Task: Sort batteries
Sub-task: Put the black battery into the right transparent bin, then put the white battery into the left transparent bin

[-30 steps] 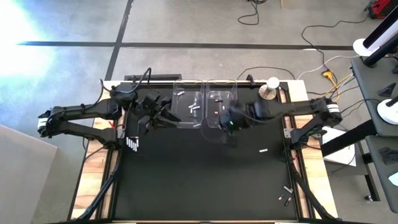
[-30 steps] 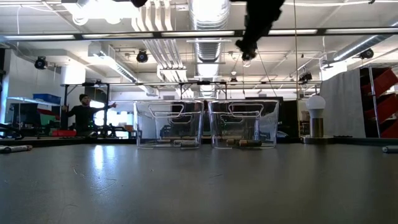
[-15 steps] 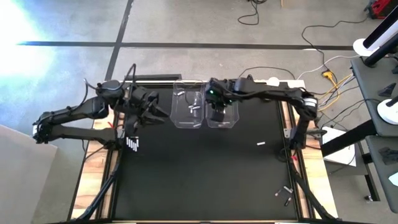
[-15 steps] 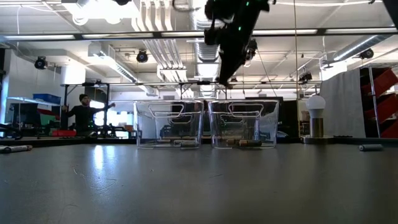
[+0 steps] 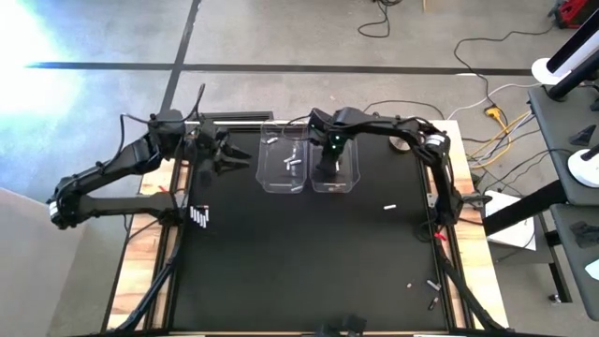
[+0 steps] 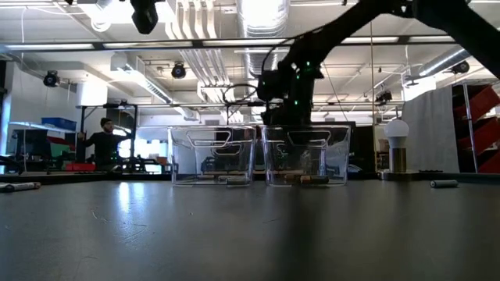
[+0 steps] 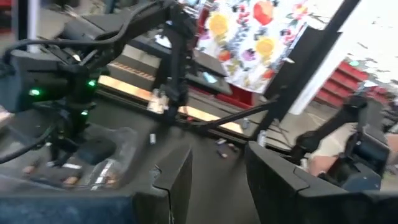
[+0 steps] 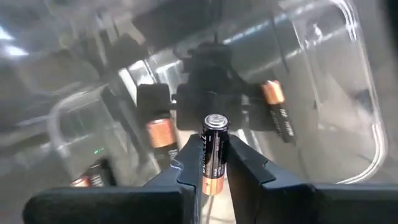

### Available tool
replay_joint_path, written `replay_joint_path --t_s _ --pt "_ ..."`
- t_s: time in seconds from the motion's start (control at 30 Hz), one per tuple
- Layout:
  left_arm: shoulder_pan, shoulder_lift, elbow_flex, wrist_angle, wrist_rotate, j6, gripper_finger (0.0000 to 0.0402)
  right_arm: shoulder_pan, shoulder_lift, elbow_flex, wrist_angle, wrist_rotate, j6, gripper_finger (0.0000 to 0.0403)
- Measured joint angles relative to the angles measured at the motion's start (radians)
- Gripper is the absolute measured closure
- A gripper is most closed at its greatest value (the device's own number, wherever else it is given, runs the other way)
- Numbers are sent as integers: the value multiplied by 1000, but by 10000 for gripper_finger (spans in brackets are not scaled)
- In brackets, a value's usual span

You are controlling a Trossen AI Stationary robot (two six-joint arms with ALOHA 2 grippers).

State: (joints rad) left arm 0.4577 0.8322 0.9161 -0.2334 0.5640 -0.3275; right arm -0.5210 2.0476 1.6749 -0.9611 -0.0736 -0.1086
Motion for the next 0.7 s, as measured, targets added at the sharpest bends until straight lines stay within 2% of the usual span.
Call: replay_joint_path --t_s 0.2,0.33,0.47,0.57,0.7 --pt "90 0 0 -5 -6 87 274 -33 64 0 1 -6 12 348" --pt "130 1 0 -5 -6 142 274 -38 82 1 -7 -11 61 316" --pt "165 1 0 7 -12 213 274 -32 30 5 -47 -6 84 279" --pt "182 1 0 36 -114 290 274 -19 -71 30 -102 -7 97 254" --pt "187 19 0 120 -382 407 274 5 -237 33 -174 -7 96 232"
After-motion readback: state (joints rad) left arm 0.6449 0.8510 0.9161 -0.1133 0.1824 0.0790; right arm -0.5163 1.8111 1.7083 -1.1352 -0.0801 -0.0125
